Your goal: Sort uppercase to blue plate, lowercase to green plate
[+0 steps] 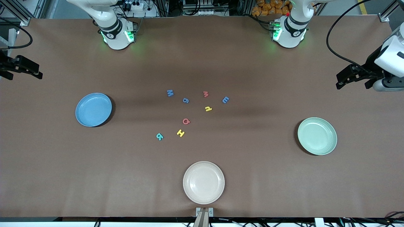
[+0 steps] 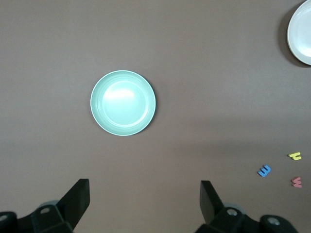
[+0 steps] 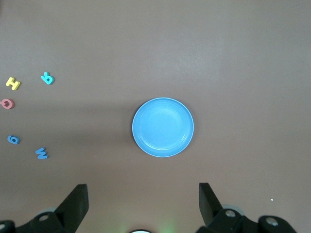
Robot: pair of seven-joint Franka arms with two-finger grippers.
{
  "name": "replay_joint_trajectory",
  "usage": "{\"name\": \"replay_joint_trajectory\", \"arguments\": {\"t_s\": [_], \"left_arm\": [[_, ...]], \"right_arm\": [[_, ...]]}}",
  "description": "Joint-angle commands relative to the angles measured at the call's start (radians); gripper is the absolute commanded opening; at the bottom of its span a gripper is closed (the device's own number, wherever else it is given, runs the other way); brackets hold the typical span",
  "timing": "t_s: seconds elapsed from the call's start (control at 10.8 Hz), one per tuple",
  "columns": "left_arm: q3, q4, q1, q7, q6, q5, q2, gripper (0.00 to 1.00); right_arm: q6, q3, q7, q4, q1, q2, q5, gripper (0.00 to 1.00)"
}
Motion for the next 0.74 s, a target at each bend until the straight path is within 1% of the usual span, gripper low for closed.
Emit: {"name": "replay_joint_trajectory", "arguments": {"t_s": [0.0,0.65], "left_arm": [[0.010,0.011,-0.008,-0.006,-0.019,-0.022,-0.004,1.00],[0.009,0.000,-0.006,0.000,-0.019,-0.016,0.002,1.00]], "right_arm": [[0.007,0.011,-0.003,-0.033,-0.015,-0.031,0.000,1.00],[0.009,0.018,0.010,-0.028,0.000,-0.031,0.003,1.00]]}}
